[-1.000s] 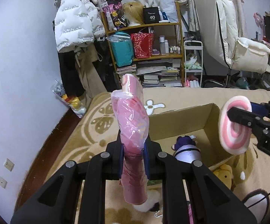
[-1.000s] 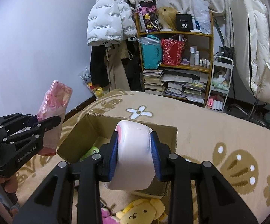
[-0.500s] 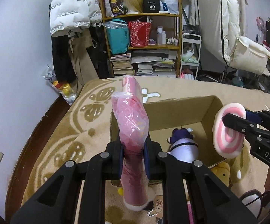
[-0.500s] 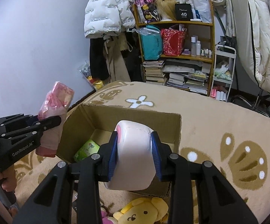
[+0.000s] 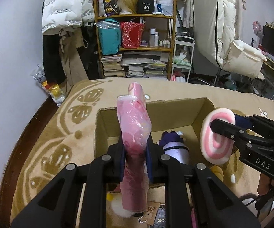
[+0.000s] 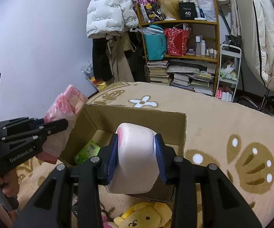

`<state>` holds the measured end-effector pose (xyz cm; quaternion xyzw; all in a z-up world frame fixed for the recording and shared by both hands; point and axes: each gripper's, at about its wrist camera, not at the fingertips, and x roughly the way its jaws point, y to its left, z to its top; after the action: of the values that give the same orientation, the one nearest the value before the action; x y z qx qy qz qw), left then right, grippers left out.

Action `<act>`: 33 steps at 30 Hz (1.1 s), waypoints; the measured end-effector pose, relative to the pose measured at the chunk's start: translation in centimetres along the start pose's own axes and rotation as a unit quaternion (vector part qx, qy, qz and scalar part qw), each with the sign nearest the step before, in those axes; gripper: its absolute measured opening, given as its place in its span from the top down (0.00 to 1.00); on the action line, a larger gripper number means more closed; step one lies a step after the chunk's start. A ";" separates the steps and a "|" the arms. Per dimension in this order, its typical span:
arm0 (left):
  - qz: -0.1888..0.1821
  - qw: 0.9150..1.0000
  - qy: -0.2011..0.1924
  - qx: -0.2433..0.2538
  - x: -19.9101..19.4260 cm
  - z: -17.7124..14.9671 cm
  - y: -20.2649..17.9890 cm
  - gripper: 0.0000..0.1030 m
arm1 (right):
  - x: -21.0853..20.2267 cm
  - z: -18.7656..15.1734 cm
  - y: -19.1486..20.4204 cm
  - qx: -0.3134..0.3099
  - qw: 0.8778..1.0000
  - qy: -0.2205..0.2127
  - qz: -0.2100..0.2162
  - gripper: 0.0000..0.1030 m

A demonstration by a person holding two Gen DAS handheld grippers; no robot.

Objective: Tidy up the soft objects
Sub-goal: 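Lower the pink wrapped item into the box with the left tool while the right tool lowers the swirl cushion, then open both tools to release the items and withdraw from the box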

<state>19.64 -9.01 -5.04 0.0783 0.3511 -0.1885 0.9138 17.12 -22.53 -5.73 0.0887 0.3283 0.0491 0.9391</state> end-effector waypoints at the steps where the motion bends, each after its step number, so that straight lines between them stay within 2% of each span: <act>1: -0.001 1.000 0.003 0.003 0.1 0.0 -0.2 0.83 | 0.1 0.0 -0.1 0.002 1.000 0.001 0.001 0.59; 7: 0.006 0.999 0.012 0.032 0.2 -0.3 -1.6 0.82 | 0.3 -0.6 0.0 0.002 1.000 0.006 0.001 0.55; 10: 0.031 0.998 0.017 0.050 0.4 -0.4 -2.0 0.82 | 0.3 -0.5 -0.2 0.002 1.000 0.006 0.002 0.54; 16: 0.051 0.997 0.033 0.045 0.8 -0.5 -1.4 0.81 | 0.4 -0.4 -0.8 0.014 1.000 0.012 0.002 0.52; 21: 0.060 0.997 0.044 0.029 0.8 -0.5 -0.4 0.80 | 0.1 -0.3 -1.0 0.017 1.000 0.006 0.000 0.36; 25: 0.072 0.996 0.050 0.027 0.4 -0.6 0.0 0.80 | -0.3 0.0 -1.2 0.022 1.000 0.003 -0.002 0.34; 28: 0.075 0.996 0.051 0.018 -0.4 -0.6 0.3 0.78 | -0.6 0.1 -1.2 0.024 1.000 0.008 -0.007 0.29; 31: 0.077 0.996 0.049 0.005 -1.4 -0.7 0.6 0.65 | -1.2 0.1 -1.1 0.029 0.999 0.011 -0.007 0.23; 33: 0.086 0.995 0.044 0.003 -2.4 -1.1 0.6 0.47 | -1.6 0.1 -1.0 0.032 0.999 0.014 -0.006 0.14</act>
<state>17.63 -7.45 -4.23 0.1190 0.3825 -0.1069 0.9100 15.97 -23.74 -4.90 0.1167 0.3433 0.0344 0.9313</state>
